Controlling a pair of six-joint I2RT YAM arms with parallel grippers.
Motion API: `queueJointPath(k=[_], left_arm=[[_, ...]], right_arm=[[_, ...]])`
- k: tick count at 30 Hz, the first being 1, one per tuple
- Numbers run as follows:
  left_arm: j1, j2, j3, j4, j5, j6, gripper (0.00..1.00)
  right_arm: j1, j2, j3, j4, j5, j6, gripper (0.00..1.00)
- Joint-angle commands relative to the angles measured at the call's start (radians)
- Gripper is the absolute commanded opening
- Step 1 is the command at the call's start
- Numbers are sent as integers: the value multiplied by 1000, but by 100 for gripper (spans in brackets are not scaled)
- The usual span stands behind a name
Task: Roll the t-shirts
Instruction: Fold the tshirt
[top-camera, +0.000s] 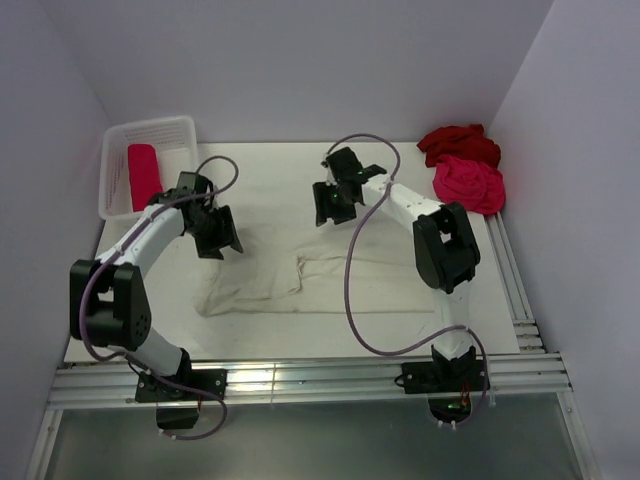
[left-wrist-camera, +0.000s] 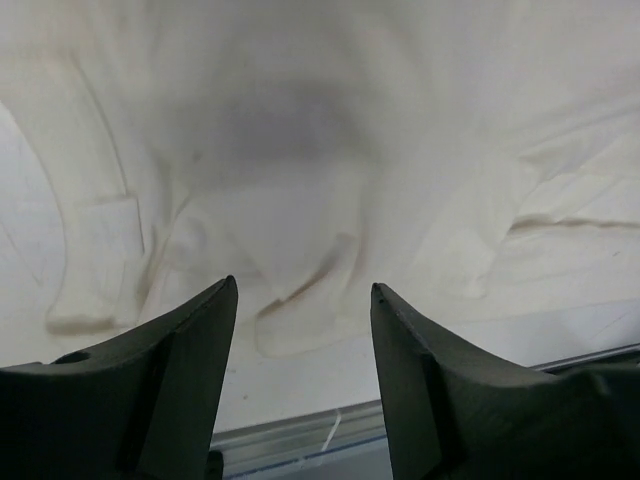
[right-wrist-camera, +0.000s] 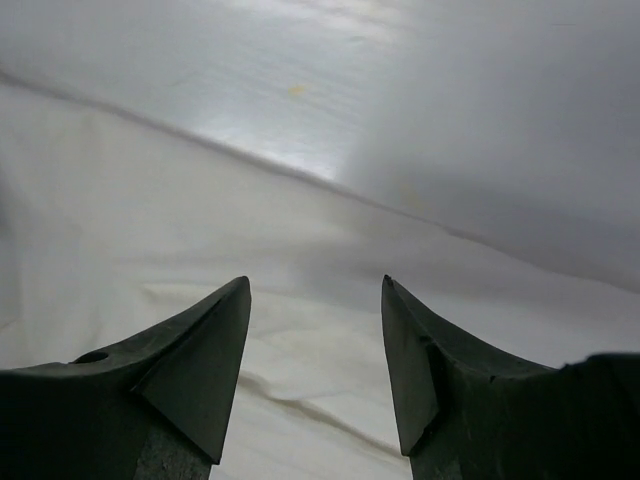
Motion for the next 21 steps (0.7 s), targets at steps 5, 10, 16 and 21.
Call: queueJointPath(k=[5, 10, 16, 21], left_arm=[[15, -164, -266, 68, 6, -202, 66], [18, -247, -388, 154, 34, -334, 86], [19, -273, -454, 231, 29, -414, 95], [13, -183, -488, 308, -17, -434, 93]], right_arm=[[-138, -137, -138, -52, 207, 140, 59], [-247, -240, -328, -35, 297, 253, 46], [-357, -243, -380, -41, 365, 280, 40], [-389, -184, -327, -105, 437, 272, 32]])
